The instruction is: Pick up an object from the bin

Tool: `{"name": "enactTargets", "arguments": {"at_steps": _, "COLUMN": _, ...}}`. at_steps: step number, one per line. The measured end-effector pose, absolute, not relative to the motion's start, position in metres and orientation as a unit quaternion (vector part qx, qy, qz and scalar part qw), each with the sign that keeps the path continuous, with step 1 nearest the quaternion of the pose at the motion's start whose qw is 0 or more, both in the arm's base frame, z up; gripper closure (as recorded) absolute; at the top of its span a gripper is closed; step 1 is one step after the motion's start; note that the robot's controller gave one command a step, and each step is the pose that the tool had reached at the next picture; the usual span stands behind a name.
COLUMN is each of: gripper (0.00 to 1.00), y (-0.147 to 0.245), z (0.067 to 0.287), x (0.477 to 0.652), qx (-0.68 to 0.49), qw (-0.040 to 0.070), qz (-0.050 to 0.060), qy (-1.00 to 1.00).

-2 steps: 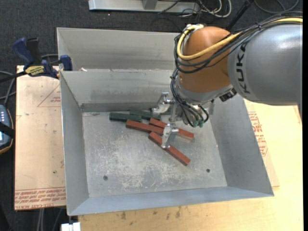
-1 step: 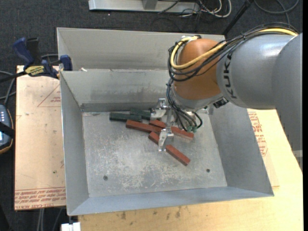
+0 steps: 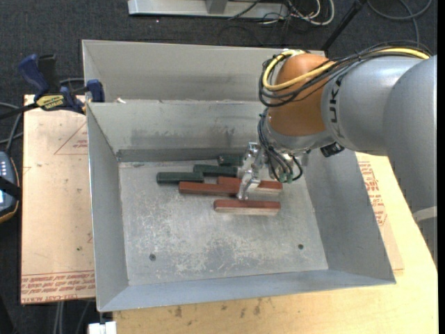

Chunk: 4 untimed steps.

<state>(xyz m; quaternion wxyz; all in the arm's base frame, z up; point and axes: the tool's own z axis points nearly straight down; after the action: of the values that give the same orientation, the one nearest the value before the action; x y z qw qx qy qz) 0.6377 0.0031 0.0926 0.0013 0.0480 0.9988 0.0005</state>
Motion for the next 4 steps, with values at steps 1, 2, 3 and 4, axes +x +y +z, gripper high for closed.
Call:
{"name": "enactTargets", "arguments": {"at_steps": 1, "gripper": 1.0, "y": 0.003, "z": 0.093, "x": 0.638, "qx": 0.048, "qw": 0.001, "qz": 0.001, "qy": 0.999}}
{"name": "enactTargets", "arguments": {"at_steps": 2, "gripper": 0.0, "y": 0.006, "z": 0.119, "x": 0.64, "qx": 0.053, "qw": 0.003, "qz": 0.001, "qy": 0.999}}
{"name": "enactTargets", "arguments": {"at_steps": 3, "gripper": 0.0, "y": 0.006, "z": 0.118, "x": 0.639, "qx": 0.053, "qw": 0.002, "qz": 0.001, "qy": 0.999}}
{"name": "enactTargets", "arguments": {"at_steps": 4, "gripper": 1.0, "y": 0.0, "z": 0.084, "x": 0.656, "qx": 0.08, "qw": 0.013, "qz": 0.001, "qy": 0.997}}
